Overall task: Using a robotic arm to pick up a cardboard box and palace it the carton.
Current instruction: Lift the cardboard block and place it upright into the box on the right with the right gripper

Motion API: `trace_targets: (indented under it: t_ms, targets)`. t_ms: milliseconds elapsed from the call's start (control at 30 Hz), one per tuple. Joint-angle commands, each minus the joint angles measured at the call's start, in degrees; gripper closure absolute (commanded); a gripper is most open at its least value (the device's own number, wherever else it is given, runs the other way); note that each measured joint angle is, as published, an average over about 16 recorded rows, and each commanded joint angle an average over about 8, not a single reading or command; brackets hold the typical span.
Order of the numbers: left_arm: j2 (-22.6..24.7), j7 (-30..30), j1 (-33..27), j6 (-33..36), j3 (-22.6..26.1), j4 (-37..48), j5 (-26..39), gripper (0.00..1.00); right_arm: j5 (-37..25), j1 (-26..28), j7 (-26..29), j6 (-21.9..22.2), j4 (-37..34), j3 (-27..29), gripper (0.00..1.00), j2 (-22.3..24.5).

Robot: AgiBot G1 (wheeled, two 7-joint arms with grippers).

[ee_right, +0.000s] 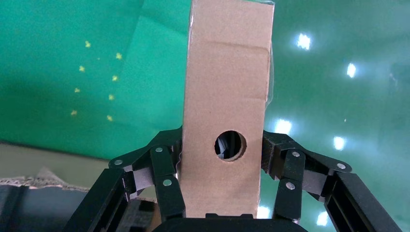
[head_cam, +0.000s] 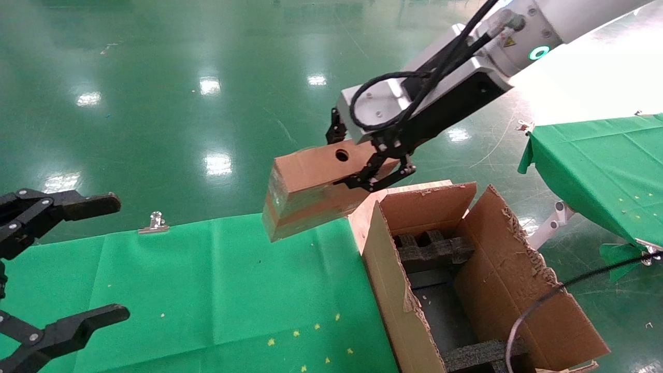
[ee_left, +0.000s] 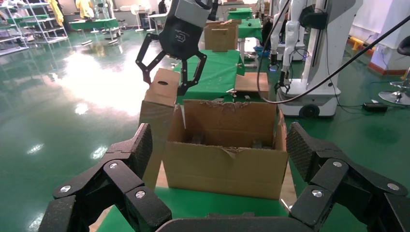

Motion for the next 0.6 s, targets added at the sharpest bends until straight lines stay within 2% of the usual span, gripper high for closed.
trace_targets:
  t_ms: [33, 300, 600]
  targets:
    - [0.0, 0.0, 0.0, 0.0, 0.0, 0.0, 0.0, 0.0, 1.25, 0.83, -0.55, 0.03, -1.12, -1.65, 1.0, 0.31]
    - [0.0, 0.0, 0.0, 0.0, 0.0, 0.0, 0.0, 0.0, 3.62, 5.23, -2.28, -0.1, -3.54, -8.58, 1.0, 5.81]
    - [0.0, 0.0, 0.0, 0.0, 0.01, 0.0, 0.0, 0.0, 5.67, 9.71, -2.56, -0.22, -3.11, -17.74, 1.0, 12.61]
